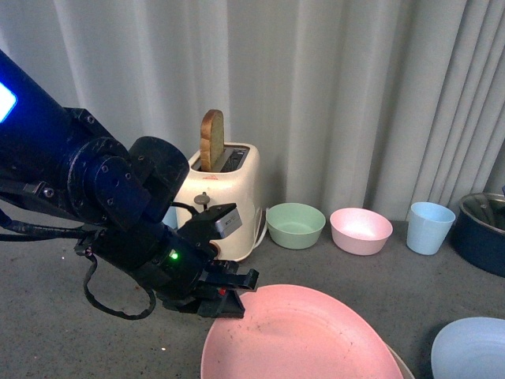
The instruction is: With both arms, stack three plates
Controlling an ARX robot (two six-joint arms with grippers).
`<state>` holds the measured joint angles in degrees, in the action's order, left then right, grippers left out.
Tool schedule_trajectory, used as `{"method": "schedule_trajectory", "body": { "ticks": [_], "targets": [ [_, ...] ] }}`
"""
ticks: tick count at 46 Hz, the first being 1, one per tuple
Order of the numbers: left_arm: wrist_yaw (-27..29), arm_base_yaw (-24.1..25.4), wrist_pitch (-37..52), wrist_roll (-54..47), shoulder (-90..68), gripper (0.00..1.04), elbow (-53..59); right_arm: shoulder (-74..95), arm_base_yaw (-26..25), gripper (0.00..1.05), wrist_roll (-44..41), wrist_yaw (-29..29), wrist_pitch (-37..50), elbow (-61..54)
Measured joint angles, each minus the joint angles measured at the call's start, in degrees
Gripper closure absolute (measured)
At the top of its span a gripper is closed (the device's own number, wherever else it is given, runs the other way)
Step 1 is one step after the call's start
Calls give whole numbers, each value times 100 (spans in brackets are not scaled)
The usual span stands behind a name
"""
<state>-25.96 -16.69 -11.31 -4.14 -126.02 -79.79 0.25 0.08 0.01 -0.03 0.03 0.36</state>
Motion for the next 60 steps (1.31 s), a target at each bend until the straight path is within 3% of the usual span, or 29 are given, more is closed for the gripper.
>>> {"method": "schedule_trajectory", "body": {
  "ticks": [10, 20, 33, 41, 43, 46, 50, 60],
  "targets": [
    [-90, -15, -76, 212, 2, 53, -103, 0, 0, 7, 0, 0, 0, 0],
    [120, 254, 334, 39, 472, 6, 140, 0, 0, 7, 0, 0, 2, 0],
    [765, 835, 1574, -782, 2192, 7, 1381, 0, 0, 7, 0, 0, 0, 0],
    [629, 1309, 1982, -1408, 3965, 7, 2918, 0, 0, 7, 0, 0, 0, 0],
    [1563, 1392, 3209, -1025, 4487, 16, 3668, 0, 0, 7, 0, 0, 0, 0],
    [2463, 1578, 4815, -323, 5191, 31, 4723, 0, 0, 7, 0, -2, 0, 0],
    [2651, 1705, 5628, 166, 5864, 50, 5615, 0, 0, 7, 0, 2, 0, 0],
    [2594, 1668, 5678, 341, 6679, 100, 6660, 0, 0, 7, 0, 0, 0, 0]
  ]
}}
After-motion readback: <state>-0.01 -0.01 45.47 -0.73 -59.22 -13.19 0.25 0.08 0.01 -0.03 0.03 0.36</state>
